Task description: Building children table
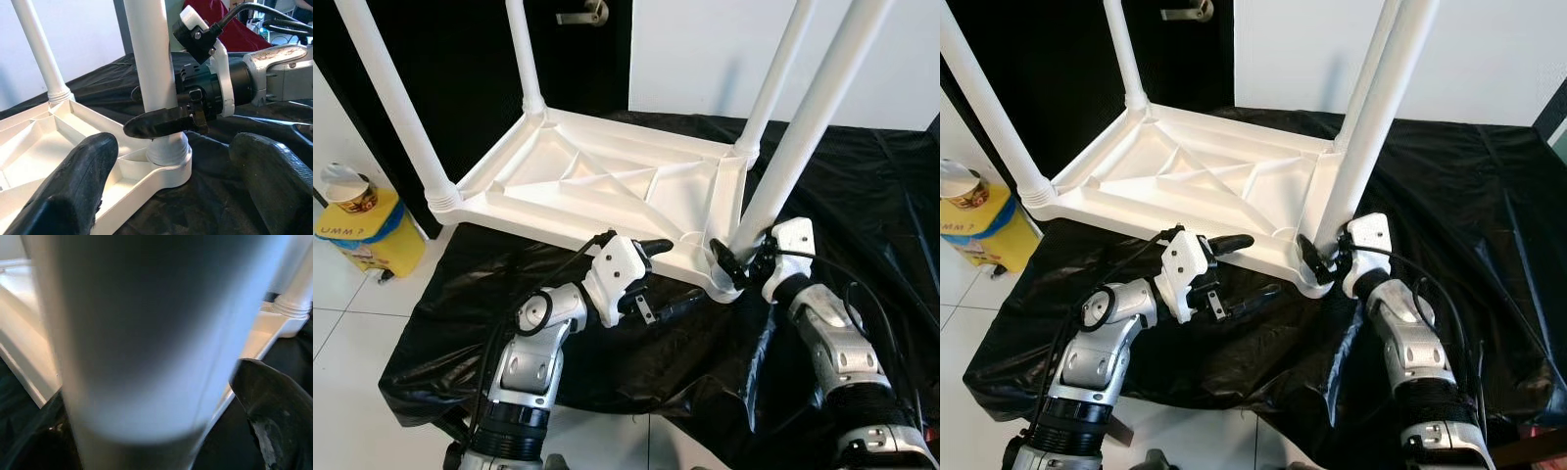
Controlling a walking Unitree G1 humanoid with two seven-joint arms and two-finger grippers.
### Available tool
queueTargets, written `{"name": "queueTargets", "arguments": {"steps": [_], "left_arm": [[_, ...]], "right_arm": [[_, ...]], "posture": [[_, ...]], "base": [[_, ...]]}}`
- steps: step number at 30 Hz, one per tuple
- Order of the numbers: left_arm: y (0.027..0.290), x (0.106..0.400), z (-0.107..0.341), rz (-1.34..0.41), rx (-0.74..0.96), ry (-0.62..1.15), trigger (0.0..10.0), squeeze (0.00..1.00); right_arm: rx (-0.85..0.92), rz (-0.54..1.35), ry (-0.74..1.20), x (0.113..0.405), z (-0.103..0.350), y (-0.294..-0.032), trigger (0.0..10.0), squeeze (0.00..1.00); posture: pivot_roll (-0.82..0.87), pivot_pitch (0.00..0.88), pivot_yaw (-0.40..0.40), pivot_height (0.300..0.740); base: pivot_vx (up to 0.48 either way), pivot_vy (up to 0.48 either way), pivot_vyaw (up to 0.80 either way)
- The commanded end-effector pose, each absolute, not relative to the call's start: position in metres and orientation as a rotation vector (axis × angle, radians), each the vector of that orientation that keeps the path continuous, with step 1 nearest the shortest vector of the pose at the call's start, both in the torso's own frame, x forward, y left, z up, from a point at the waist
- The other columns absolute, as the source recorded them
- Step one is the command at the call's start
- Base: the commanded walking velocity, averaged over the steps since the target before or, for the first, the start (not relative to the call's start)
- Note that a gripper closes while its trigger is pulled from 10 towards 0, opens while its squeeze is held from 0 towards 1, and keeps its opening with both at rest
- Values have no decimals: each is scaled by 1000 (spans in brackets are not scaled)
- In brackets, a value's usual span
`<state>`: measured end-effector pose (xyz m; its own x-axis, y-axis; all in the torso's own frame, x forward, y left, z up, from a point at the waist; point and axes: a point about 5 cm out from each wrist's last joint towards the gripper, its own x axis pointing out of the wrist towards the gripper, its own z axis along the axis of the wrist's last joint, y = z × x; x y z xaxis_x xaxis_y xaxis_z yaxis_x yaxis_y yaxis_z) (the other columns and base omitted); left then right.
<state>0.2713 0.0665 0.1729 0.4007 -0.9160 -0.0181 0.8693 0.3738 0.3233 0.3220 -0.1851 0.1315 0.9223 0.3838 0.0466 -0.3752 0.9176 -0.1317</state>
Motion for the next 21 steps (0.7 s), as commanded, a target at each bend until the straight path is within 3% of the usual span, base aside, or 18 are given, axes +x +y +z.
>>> {"name": "queueTargets", "arguments": {"steps": [1, 5, 6, 7, 15, 16, 21], "left_arm": [[71, 279, 175, -953, 282, -189, 10000, 0], [71, 278, 175, -952, 283, -189, 10000, 0], [71, 278, 175, -950, 283, -188, 10000, 0], [72, 278, 175, -948, 284, -188, 10000, 0], [73, 277, 175, -944, 286, -186, 10000, 0], [73, 275, 175, -946, 287, -183, 10000, 0], [73, 275, 175, -947, 288, -182, 10000, 0]], "right_arm": [[-158, 385, -59, 325, 129, -190, 10000, 0], [-167, 388, -53, 327, 128, -189, 10000, 0], [-168, 396, -49, 327, 128, -189, 3922, 0], [-167, 395, -43, 327, 126, -189, 0, 0], [-165, 402, -30, 326, 122, -192, 0, 0], [-162, 395, -25, 326, 119, -195, 3765, 0], [-162, 392, -24, 326, 118, -196, 3765, 0]], "posture": [[73, 32, -67, 740], [73, 32, -67, 740], [73, 32, -67, 740], [90, 30, -75, 740], [92, 29, -73, 740], [89, 31, -68, 740], [89, 31, -68, 740]], "base": [[0, 0, 0], [0, 0, 0], [0, 0, 0], [0, 0, 0], [0, 0, 0], [0, 0, 0], [0, 0, 0]]}}
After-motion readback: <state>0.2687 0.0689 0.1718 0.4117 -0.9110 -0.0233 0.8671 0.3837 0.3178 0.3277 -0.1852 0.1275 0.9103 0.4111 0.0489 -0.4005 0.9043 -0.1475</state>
